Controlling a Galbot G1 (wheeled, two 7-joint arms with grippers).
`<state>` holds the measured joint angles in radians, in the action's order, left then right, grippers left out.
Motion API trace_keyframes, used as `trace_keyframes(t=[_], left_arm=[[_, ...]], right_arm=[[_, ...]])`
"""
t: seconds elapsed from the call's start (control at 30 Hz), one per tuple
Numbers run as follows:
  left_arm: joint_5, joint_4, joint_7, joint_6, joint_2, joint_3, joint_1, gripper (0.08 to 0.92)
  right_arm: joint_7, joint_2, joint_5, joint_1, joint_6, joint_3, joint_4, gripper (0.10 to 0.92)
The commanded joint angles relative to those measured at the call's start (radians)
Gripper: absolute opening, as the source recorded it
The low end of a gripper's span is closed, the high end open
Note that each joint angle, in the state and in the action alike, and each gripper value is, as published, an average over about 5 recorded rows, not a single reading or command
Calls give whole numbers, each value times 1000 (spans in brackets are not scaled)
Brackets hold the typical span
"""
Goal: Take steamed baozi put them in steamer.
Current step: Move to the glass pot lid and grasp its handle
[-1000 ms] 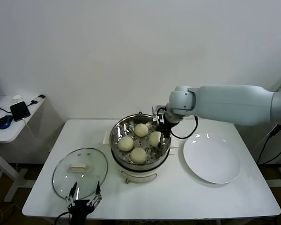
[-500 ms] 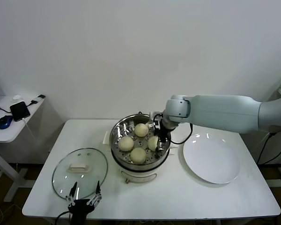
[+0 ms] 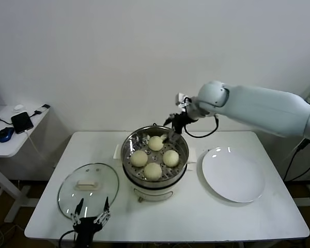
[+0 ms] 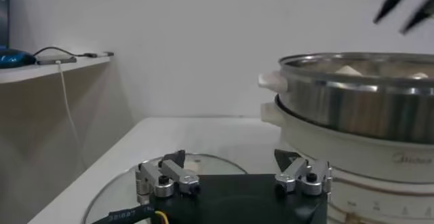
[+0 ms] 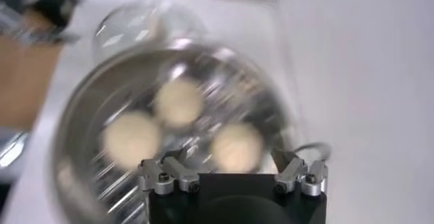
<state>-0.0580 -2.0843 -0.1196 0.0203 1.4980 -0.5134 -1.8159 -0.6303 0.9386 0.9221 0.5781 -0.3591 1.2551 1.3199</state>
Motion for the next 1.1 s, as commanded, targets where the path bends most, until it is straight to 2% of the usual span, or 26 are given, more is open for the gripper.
trace_keyframes(t=[0.03,0.17,0.27,0.43,0.67,0.73,0.87,1.1], left_arm=[[-36,-6,13,-4,-6,1,5,823],[-59,-23,16,3,-21,-6,13,823],[-74,-36,42,9,-34,-26,23,823],[-29,-9,75,26,-44,-59,68,823],[65,40,60,58,-67,-64,90,823],[126,64,31,82,-73,-64,99,823],[306,93,-88,109,-87,-59,110,823],[635,137,-217,112,-127,-88,116,823]], right_arm=[[529,-285,-127,-564,119,-831,81,823],[617,-375,-180,-939,183,-1142,192,823],[612,-353,-252,-1296,204,-1471,279,823],[575,-191,-355,-1720,306,-1818,360,823],[508,38,-485,-1998,520,-1939,362,823],[497,96,-507,-2038,561,-1935,345,823],[476,187,-519,-2086,612,-1918,316,823],[487,247,-534,-2117,643,-1871,294,823]])
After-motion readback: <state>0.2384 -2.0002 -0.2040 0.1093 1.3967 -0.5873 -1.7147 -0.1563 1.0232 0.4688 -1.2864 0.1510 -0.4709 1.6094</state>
